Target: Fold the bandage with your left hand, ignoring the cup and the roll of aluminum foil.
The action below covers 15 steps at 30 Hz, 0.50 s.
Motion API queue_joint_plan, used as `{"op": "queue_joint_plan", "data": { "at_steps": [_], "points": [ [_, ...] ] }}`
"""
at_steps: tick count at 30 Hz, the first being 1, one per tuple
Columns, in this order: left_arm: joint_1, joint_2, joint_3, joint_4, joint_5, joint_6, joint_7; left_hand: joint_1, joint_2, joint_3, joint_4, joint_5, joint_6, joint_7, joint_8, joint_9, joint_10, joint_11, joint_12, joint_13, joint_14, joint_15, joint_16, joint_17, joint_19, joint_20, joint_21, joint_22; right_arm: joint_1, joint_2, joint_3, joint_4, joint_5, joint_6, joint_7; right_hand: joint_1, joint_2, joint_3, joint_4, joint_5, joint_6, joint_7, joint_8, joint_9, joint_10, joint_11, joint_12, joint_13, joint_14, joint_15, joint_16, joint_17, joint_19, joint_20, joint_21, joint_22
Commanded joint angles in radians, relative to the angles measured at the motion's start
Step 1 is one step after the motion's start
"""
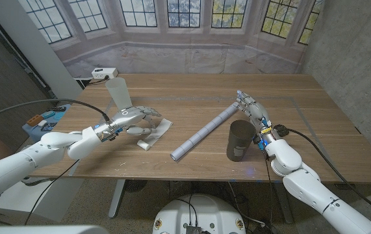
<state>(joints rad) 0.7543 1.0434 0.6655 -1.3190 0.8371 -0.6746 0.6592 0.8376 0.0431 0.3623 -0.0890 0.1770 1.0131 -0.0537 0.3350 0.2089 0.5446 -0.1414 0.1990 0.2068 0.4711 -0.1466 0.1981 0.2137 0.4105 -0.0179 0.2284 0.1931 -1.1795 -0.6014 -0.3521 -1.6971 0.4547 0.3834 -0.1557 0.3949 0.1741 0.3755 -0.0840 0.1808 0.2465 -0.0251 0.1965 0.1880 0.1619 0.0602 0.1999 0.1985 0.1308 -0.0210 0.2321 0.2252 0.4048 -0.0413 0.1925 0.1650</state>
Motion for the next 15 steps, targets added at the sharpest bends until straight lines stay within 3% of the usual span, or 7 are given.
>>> {"op": "queue_joint_plan", "data": {
  "at_steps": [1, 3, 8, 15],
  "points": [
    [-0.001, -0.001, -0.007, 0.006, -0.021, -0.022, -0.036, -0.022, 0.003, -0.002, 0.012, -0.001, -0.032, 0.003, -0.019, -0.001, -0.014, -0.003, -0.004, 0.006, -0.015, 0.005, -0.002, 0.0, -0.011, 0.003, -0.002, 0.002, 0.013, 0.001, -0.01, -0.003, 0.0, -0.013, 0.006, -0.003, -0.002, 0.005, -0.005, -0.005, 0.006, 0.004, -0.001, 0.005, 0.004, 0.0, 0.004, 0.003, 0.006, 0.005, 0.005, 0.005, 0.007, -0.009, 0.004, 0.006],
    [0.001, -0.002, -0.011, 0.002, -0.031, -0.022, -0.046, -0.039, 0.002, -0.004, 0.016, -0.001, -0.069, 0.005, -0.038, -0.004, -0.021, 0.0, -0.003, 0.006, -0.027, 0.01, -0.005, -0.001, -0.016, 0.007, -0.004, 0.002, 0.016, 0.002, -0.011, 0.0, 0.0, -0.012, 0.008, -0.004, -0.002, 0.005, -0.005, -0.005, 0.006, 0.002, -0.001, 0.005, 0.004, -0.002, 0.004, 0.003, 0.006, 0.005, 0.005, 0.005, 0.006, -0.011, 0.003, 0.006],
    [0.012, 0.0, -0.022, -0.02, -0.041, -0.01, -0.067, -0.049, 0.004, -0.003, 0.017, 0.0, -0.085, -0.002, -0.05, -0.006, -0.038, 0.004, -0.006, 0.005, -0.038, 0.016, -0.007, -0.003, -0.023, 0.01, -0.006, 0.001, 0.024, 0.004, -0.014, 0.01, 0.006, -0.008, 0.019, -0.004, -0.002, 0.005, -0.004, -0.005, 0.006, 0.002, -0.001, 0.005, 0.005, 0.001, 0.004, 0.003, 0.006, 0.006, 0.006, 0.005, 0.007, -0.01, 0.003, 0.006],
    [0.041, 0.01, -0.045, -0.064, -0.069, 0.014, -0.102, -0.063, 0.004, 0.003, 0.01, 0.001, -0.14, -0.044, -0.081, -0.009, -0.067, 0.007, -0.009, 0.005, -0.077, 0.026, -0.017, -0.01, -0.023, 0.012, -0.006, 0.0, 0.037, 0.006, -0.019, 0.031, 0.012, 0.005, 0.039, -0.004, -0.002, 0.006, -0.005, -0.005, 0.006, 0.002, -0.001, 0.005, 0.004, 0.0, 0.004, 0.003, 0.007, 0.007, 0.006, 0.005, 0.007, -0.009, 0.003, 0.006]
  ]
}}
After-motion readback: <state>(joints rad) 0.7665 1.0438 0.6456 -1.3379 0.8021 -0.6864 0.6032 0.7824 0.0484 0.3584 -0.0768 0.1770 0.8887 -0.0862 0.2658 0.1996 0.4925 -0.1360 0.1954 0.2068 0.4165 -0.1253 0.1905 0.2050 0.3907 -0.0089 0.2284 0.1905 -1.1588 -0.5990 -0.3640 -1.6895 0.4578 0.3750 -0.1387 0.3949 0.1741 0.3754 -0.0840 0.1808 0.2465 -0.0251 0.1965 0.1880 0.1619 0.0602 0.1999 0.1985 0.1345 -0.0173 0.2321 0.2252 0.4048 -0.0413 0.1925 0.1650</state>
